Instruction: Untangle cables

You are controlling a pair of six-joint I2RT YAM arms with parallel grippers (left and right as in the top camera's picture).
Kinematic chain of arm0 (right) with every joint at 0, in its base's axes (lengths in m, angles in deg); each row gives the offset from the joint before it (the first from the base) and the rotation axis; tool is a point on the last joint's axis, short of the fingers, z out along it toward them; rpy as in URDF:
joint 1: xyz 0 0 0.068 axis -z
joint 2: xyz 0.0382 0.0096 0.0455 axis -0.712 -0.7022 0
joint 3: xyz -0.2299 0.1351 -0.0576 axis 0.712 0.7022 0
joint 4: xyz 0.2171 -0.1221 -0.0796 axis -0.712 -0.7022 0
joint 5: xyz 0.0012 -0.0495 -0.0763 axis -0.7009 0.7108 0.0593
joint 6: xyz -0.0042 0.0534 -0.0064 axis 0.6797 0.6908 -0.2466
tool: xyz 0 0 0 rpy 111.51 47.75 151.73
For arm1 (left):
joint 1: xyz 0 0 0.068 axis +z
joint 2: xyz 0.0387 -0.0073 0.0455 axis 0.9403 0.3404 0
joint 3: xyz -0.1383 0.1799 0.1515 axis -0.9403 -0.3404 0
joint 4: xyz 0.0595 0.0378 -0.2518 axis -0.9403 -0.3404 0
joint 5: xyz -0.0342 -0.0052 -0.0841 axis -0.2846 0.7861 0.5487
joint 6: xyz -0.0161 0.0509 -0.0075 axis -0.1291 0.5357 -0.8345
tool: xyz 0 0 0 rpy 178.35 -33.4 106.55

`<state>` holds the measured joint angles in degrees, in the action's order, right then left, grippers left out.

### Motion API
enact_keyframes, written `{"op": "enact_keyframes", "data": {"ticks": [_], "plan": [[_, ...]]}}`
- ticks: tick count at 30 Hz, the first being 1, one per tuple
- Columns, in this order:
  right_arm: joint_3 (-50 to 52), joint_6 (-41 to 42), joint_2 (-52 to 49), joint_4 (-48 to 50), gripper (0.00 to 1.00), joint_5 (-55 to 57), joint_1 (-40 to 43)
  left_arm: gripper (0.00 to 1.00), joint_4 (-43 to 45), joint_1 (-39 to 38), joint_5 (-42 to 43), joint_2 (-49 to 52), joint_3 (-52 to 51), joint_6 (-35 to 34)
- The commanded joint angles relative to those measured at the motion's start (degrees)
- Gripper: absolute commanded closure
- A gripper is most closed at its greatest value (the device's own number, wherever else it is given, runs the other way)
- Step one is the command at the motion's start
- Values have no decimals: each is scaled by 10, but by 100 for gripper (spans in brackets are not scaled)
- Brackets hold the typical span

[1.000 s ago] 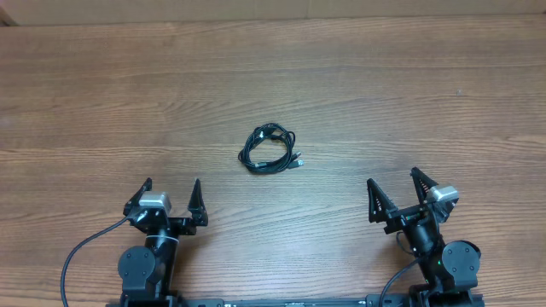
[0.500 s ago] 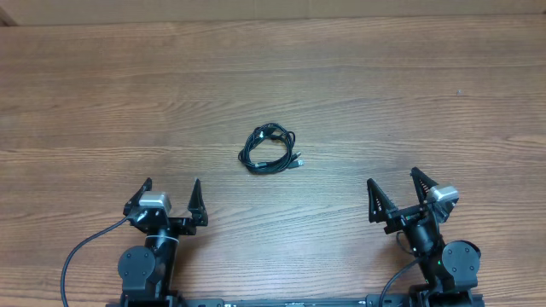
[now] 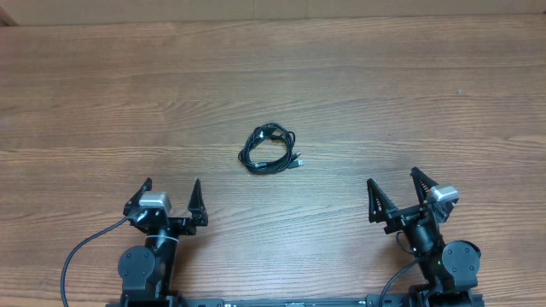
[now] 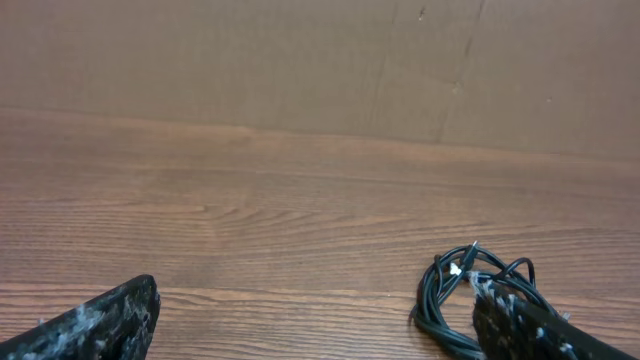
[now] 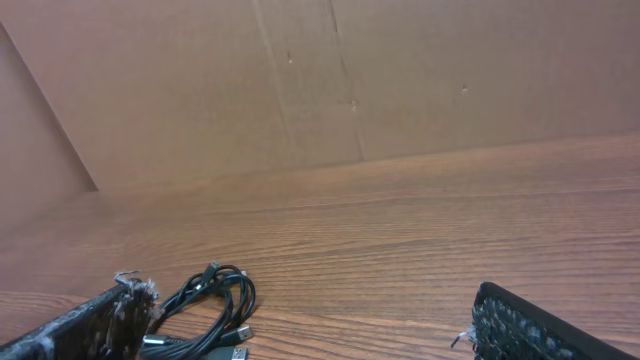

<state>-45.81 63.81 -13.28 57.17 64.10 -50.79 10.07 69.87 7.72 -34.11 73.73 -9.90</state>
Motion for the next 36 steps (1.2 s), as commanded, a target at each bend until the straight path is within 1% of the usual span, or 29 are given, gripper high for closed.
{"op": "enact_keyframes", "data": {"ticks": [1, 32, 34, 36], "plan": [[6, 2, 4, 3, 0, 2, -4, 0, 2, 3, -2, -7, -5, -4], [6, 2, 4, 3, 0, 0, -4, 1, 2, 3, -4, -7, -5, -4], [6, 2, 4, 6, 0, -13, -4, 1, 2, 3, -4, -6, -5, 5], [6, 2, 4, 23, 0, -64, -4, 0, 2, 3, 0, -6, -5, 5]]}}
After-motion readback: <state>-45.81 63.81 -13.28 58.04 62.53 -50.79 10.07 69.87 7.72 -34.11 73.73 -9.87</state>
